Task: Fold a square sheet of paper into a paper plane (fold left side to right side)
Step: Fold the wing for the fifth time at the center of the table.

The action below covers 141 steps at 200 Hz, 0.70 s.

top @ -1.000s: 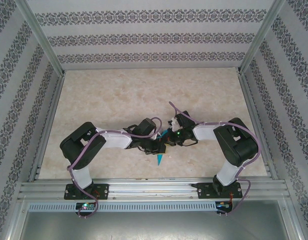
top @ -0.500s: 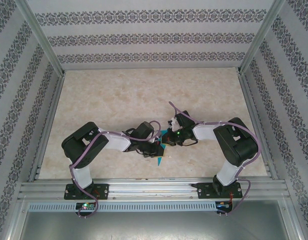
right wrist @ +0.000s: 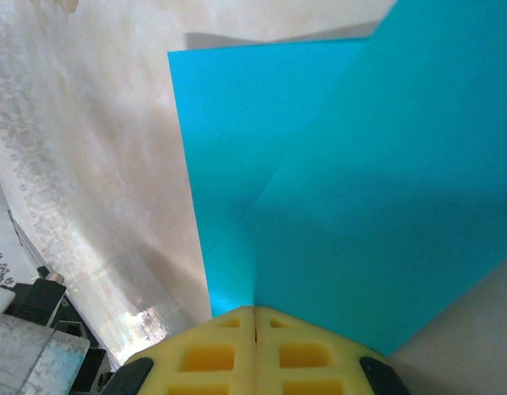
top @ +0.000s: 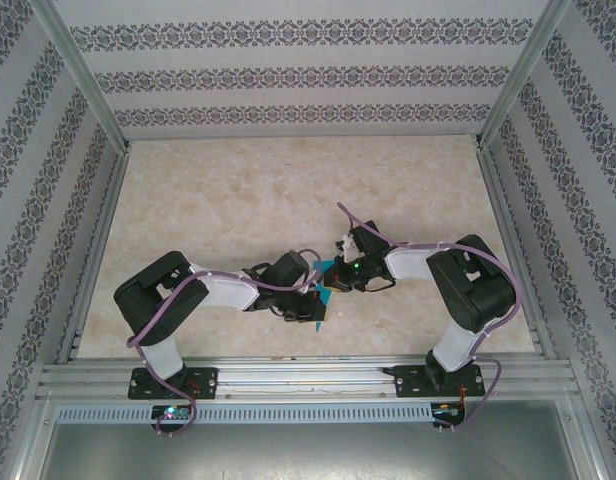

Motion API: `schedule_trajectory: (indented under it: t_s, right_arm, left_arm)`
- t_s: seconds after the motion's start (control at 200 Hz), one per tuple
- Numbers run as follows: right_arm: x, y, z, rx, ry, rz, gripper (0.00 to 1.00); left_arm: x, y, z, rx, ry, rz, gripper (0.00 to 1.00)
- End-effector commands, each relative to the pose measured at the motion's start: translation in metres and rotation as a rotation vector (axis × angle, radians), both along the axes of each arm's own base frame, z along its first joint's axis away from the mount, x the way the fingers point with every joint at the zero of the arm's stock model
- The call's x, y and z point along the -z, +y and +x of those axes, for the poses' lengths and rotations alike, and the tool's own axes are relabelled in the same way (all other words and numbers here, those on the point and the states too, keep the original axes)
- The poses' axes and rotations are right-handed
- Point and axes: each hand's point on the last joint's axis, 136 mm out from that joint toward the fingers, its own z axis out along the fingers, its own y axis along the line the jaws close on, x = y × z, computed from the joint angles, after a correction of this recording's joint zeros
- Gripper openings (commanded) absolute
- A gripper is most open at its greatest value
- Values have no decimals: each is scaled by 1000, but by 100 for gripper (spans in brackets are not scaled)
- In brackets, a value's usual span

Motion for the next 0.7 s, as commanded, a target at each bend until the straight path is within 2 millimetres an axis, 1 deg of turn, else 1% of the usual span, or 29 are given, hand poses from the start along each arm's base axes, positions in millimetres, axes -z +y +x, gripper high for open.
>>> schedule_trajectory:
  t_s: [0.0,0.255,0.495,0.62,0.699]
  right_arm:
    - [47,-33,-27,21,112,-217,0]
    - [47,-33,-28,18,114,-218,0]
    - [47,-33,-28,18,114,-221,0]
    - [47,-33,-28,15,113,-222,0]
    - [47,-32,-28,14,114,-221,0]
  left_arm:
    - [16,16,-28,47,54,88,7]
    - [24,24,-41,55,61,133,7]
    - [26,25,-50,41,62,132,7]
    - [24,24,-51,38,57,126,7]
    - [17,21,-49,39,43,109,7]
